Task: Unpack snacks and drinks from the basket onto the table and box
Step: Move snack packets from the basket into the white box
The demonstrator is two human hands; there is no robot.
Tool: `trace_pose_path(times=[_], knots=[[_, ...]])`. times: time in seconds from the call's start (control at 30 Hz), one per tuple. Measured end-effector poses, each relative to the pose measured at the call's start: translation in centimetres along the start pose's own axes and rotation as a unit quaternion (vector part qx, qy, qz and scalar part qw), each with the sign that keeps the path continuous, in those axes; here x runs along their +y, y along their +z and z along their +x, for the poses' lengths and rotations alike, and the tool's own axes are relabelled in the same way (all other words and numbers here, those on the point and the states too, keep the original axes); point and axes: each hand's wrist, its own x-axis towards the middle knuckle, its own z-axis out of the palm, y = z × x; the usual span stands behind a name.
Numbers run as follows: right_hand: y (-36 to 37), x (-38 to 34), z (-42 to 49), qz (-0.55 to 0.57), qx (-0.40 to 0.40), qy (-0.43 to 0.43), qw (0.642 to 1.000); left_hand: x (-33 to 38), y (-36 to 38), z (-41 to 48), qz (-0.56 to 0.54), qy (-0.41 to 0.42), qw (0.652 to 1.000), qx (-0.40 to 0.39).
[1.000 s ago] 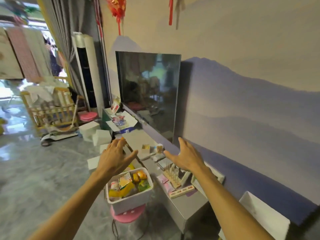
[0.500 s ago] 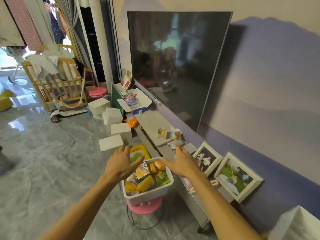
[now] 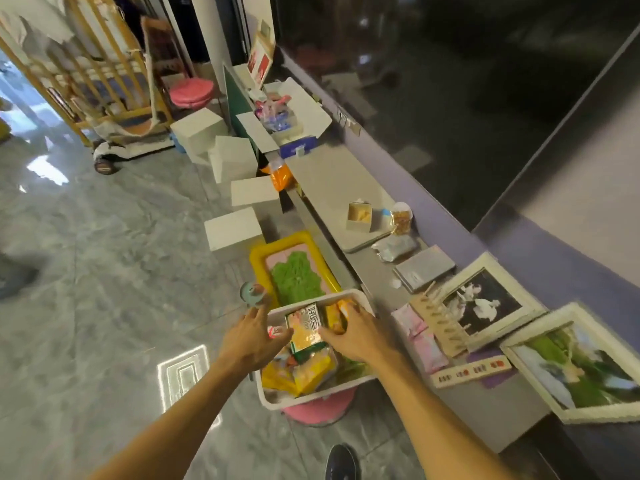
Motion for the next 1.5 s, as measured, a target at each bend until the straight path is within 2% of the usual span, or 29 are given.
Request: trace_pose_path(times=[0.13, 0.33, 0.43, 0.53, 0.63, 0.7, 0.8, 1.1, 1.27, 1.4, 1.5], knots=[[6.7, 1.1, 7.6, 0.003, -0.024, 0.018, 1.000, -3.9, 7.7, 6.8, 0.007, -0.025, 0.998, -0.058], [16.8, 3.0, 18.0, -0.037, 0.022, 0.014, 0.999, -8.6, 17.4, 15.0, 0.039, 0.051, 0.992, -0.108], [20.8, 3.5, 20.1, -0.065, 0.015, 0.022, 0.998, -9.9, 19.9, 16.5, 0.077, 0.092, 0.983, -0.138], [23.1, 3.5, 20.7, -0.100, 0.026, 0.031, 0.994, -10.1, 21.1, 17.1, 0.093, 0.134, 0.979, -0.126], [24.0, 3.5, 20.9, -0.140, 0.066, 0.009, 0.988, -9.6, 21.8, 17.4, 0.052, 0.113, 0.987, -0.104], [24.0, 3.5, 20.8, -0.143, 0.067, -0.011, 0.987, -9.5, 22.1, 17.5, 0.043, 0.116, 0.989, -0.083], [23.3, 3.5, 20.4, -0.086, 0.055, -0.025, 0.994, -9.7, 22.1, 17.1, 0.055, 0.123, 0.989, -0.059], [19.5, 3.7, 19.0, 0.039, 0.165, -0.083, 0.982, -10.0, 19.5, 15.6, 0.045, 0.160, 0.986, 0.007], [13.5, 2.4, 15.5, 0.138, 0.191, -0.068, 0.969, -8.1, 13.3, 13.8, -0.022, 0.180, 0.982, 0.054], [7.5, 1.0, 11.8, 0.283, 0.239, -0.040, 0.928, -6.0, 5.2, 11.9, -0.043, 0.240, 0.965, 0.093], [1.3, -0.4, 8.3, 0.330, 0.262, -0.035, 0.906, -3.9, -2.1, 10.2, -0.054, 0.298, 0.944, 0.133]])
